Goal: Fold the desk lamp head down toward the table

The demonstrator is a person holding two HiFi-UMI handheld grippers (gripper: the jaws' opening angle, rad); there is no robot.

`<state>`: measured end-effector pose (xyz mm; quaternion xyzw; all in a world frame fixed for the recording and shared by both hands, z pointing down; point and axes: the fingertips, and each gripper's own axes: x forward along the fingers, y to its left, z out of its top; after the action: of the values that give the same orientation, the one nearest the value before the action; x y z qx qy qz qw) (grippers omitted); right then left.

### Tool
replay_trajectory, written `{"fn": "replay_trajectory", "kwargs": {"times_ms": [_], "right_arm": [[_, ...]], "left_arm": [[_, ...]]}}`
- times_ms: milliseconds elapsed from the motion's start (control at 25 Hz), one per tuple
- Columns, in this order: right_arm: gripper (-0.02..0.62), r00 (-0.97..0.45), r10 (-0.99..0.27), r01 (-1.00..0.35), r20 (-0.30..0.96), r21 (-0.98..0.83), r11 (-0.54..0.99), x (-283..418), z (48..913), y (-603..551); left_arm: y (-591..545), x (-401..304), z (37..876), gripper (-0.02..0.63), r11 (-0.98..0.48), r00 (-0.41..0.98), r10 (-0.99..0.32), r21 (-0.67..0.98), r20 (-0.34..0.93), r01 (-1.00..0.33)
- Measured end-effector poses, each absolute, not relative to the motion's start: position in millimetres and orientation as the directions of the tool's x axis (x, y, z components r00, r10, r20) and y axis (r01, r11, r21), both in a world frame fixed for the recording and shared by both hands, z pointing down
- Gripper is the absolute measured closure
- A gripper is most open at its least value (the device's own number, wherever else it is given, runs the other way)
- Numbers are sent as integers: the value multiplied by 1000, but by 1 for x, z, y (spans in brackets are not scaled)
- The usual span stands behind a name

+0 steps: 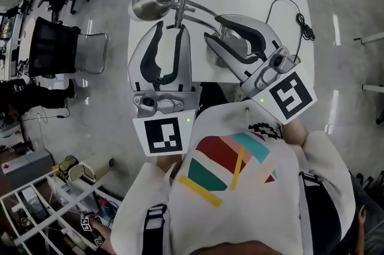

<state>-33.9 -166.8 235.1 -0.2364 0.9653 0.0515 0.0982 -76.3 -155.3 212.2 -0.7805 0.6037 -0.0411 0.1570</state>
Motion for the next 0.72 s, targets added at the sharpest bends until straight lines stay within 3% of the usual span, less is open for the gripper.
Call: {"fn": "replay_trajectory", "kwargs": {"times_ms": [80,200,280,320,520,720], "right_arm": [[472,-864,-452,-476,-220,67,877,-37,235,-174],[478,-858,-466,-488,-216,61,871,-40,237,-177],[576,-857,-474,-493,-202,57,868,-41,238,-180],[584,-859,-474,-491,-193,50,870,-42,239,-181],[584,-892,-431,-432,-136,-25,902,-43,239,-181],[583,-928,-329,-330,-174,-22,944,-38,239,-182]], "left_arm": [[-161,-74,217,482,-229,276,-955,-324,-110,-918],[-162,-75,221,482,-263,307,-947,-328,-89,-907],[-162,-75,221,483,-304,344,-936,-321,-74,-897],[-163,-75,221,483,-320,358,-931,-319,-67,-892],[-162,-74,217,486,-355,389,-920,-319,-49,-879],[-163,-72,215,488,-365,398,-916,-323,-40,-873]]}}
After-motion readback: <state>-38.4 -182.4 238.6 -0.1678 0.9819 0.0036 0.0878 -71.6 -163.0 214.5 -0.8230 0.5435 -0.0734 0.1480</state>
